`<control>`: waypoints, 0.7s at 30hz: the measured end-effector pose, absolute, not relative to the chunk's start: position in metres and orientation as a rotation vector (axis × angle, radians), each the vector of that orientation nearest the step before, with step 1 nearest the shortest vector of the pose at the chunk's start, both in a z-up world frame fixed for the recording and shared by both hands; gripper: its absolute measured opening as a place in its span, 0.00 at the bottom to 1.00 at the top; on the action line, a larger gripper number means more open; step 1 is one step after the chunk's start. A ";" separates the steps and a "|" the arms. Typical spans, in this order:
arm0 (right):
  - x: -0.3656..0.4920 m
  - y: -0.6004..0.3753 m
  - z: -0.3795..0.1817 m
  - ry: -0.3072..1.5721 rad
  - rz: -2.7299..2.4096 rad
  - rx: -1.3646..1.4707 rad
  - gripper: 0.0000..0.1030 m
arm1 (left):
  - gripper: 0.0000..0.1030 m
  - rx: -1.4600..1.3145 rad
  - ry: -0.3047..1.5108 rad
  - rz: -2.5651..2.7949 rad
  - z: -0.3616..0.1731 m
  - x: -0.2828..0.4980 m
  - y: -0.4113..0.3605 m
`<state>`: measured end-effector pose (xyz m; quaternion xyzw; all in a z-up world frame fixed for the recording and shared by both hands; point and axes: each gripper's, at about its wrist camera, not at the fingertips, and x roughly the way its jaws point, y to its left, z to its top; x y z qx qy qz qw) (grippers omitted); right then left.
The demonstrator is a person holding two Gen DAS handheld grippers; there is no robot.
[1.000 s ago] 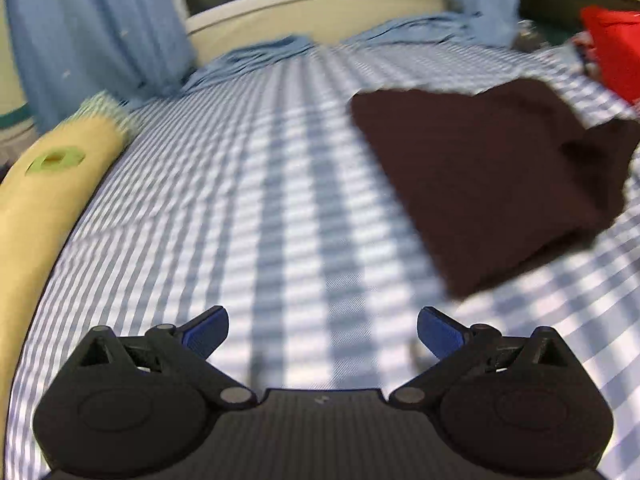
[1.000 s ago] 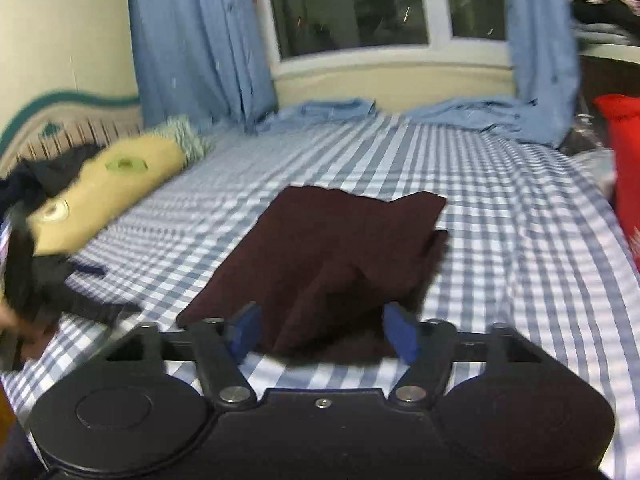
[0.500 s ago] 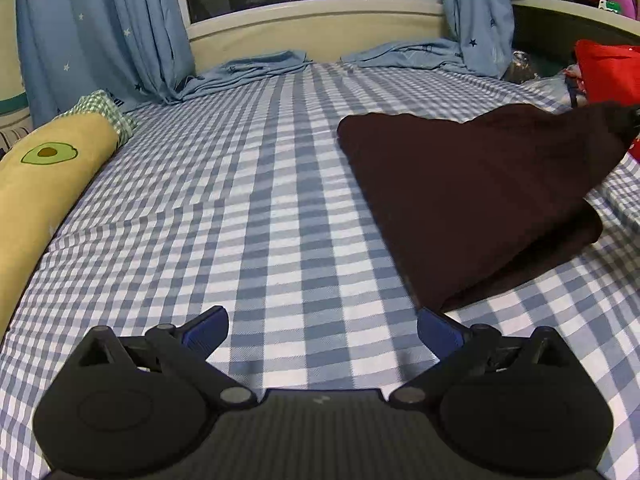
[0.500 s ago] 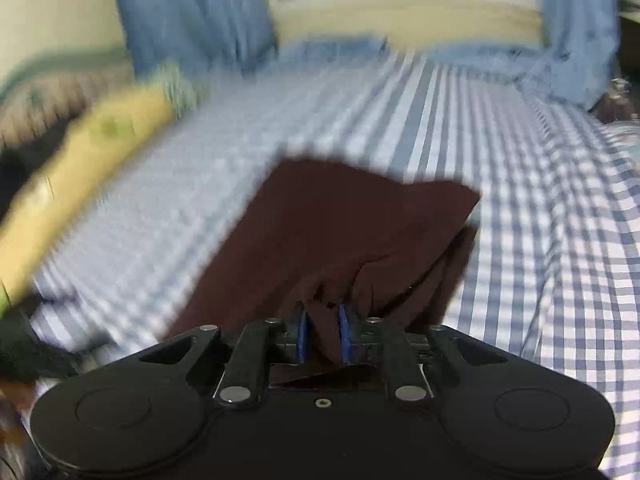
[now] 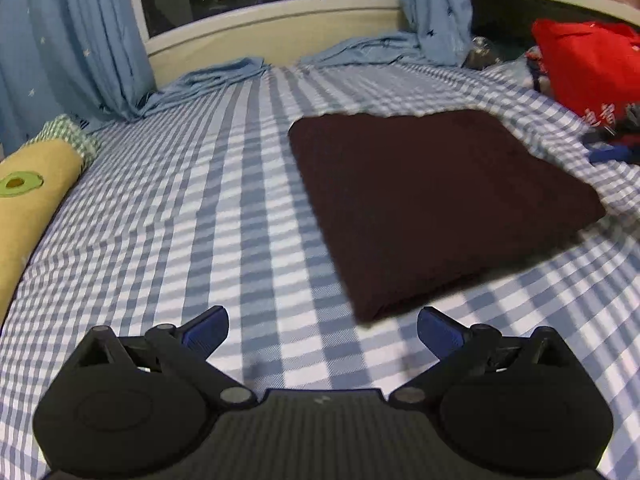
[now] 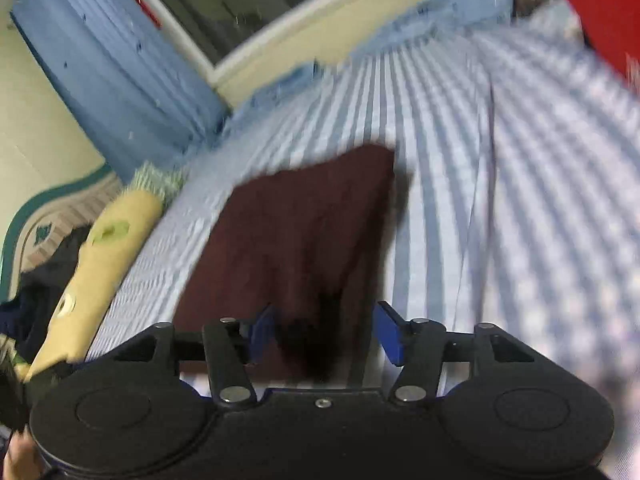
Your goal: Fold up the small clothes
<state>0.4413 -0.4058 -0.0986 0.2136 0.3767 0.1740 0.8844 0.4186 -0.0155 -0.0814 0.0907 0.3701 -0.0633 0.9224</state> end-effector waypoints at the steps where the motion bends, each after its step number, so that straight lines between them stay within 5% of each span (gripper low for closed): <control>1: 0.454 -0.410 -0.090 0.779 0.358 0.446 0.64 | 0.99 0.189 0.747 -0.141 -0.076 0.417 -0.018; 13: 0.596 -0.411 -0.129 0.911 0.179 0.523 0.65 | 0.99 0.210 0.696 -0.188 -0.055 0.408 -0.022; 14: 0.605 -0.410 -0.135 0.918 0.156 0.538 0.61 | 0.99 0.231 0.695 -0.186 -0.056 0.408 -0.020; 17: 0.624 -0.410 -0.147 0.912 0.211 0.659 0.14 | 0.99 0.277 0.693 -0.151 -0.058 0.409 -0.015; 21: 0.630 -0.407 -0.124 0.708 0.357 0.640 0.09 | 0.99 0.234 0.693 -0.142 -0.057 0.414 -0.006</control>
